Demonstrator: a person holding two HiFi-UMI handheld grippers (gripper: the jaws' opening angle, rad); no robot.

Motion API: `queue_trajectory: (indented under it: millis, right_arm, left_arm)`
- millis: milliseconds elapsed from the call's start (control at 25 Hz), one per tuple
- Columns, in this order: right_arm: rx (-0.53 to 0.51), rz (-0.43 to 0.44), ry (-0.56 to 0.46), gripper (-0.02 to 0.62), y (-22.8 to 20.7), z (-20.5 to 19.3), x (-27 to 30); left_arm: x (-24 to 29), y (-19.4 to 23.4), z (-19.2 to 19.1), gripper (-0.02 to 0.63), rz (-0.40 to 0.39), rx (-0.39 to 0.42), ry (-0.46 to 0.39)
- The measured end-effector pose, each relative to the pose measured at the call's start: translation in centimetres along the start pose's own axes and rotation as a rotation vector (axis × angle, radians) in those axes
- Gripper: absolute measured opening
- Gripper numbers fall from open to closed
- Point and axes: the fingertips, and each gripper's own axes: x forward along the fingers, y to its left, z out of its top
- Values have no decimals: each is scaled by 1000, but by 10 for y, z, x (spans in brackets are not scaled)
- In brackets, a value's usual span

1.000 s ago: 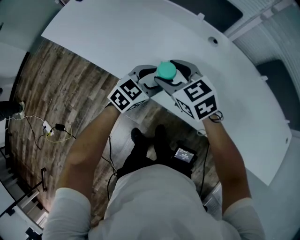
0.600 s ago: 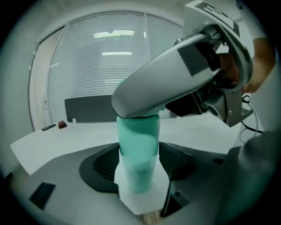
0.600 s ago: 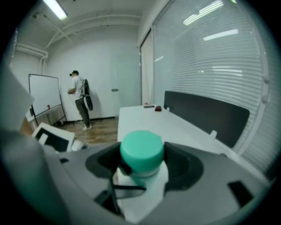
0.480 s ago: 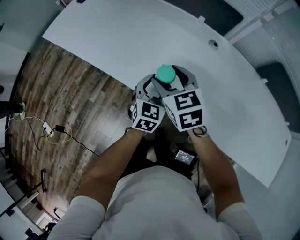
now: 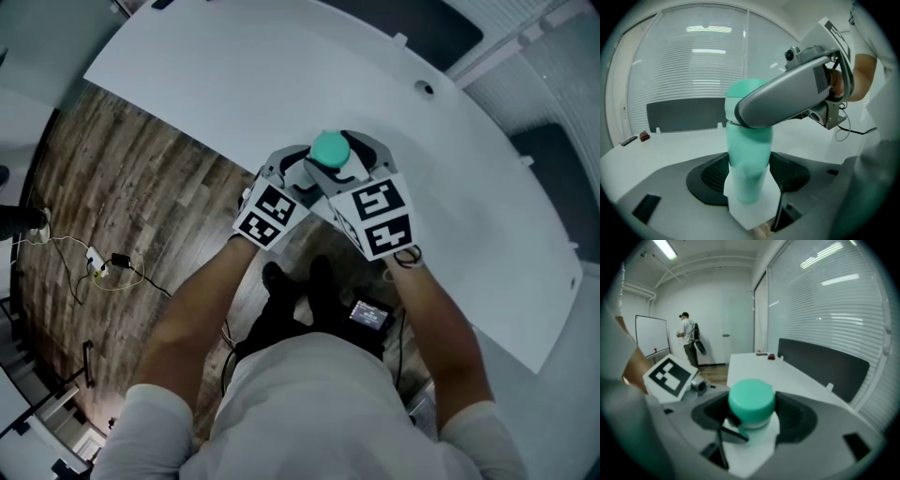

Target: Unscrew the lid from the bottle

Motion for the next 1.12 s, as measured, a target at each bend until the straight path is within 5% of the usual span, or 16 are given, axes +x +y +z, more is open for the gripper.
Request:
queue_trajectory:
  millis: [400,840,960,1120]
  right_arm:
    - [-128,127,-1,315,6,1,0]
    - [36,-85,-24,316,1,3,1]
    - [74,-135,-24,314,-2,4,1]
    - [72,-120,-20,314,-2,5,3]
  left_arm:
    - [-1,-2,-1,287,-255,128,70]
    - [-2,4,1,292,172,-131,-74]
    - [2,7,3,301,215,-153,-73]
    - [3,8,2,301,168,-146,-53]
